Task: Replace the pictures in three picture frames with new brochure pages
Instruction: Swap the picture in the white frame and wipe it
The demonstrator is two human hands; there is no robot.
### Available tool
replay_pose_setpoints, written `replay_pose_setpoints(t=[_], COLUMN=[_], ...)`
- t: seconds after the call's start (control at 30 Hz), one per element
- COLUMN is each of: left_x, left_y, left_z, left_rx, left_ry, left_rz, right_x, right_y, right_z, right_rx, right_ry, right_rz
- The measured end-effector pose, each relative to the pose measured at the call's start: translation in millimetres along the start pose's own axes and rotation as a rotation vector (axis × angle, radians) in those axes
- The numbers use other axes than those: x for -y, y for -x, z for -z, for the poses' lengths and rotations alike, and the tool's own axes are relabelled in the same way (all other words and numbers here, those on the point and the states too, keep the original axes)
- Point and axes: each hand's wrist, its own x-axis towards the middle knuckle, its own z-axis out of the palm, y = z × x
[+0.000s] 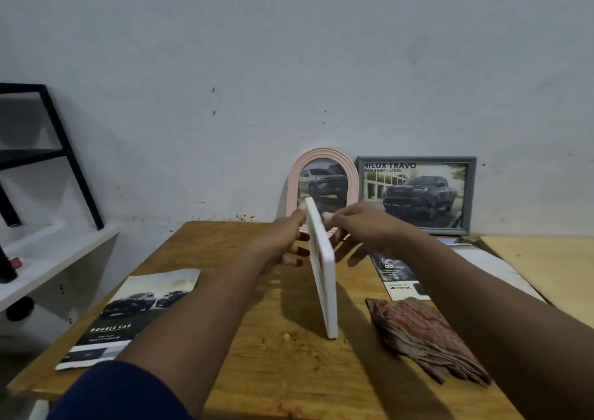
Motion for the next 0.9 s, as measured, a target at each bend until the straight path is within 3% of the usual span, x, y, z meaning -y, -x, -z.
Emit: replay_pose_setpoints(t=[0.17, 0.37, 0.53, 0.9], left_x=[11.1, 63.8, 92.0, 111.7], left_y=[4.4, 5.2, 4.5, -3.7], left_z=[34.3, 58.9, 42.4, 29.9], left_rx=[-0.144, -0.126, -0.109, -0.148], left_ry=[-0.151, -0.212, -0.292, -0.643], left_rz=[-0.006, 0.121, 0.071, -0.023], right_x=[-12.6, -68.0, -104.5, -114.4], right_y=[-18.1, -26.8, -14.8, -14.9], right_z=[-29.5, -58.9, -74.3, -73.2], right_rx=[-0.052, -0.171, -0.253, -0.300], right_ry=[0.228, 0.510, 0.658, 0.701], right_rz=[0.049, -0.059, -0.058, -0.053])
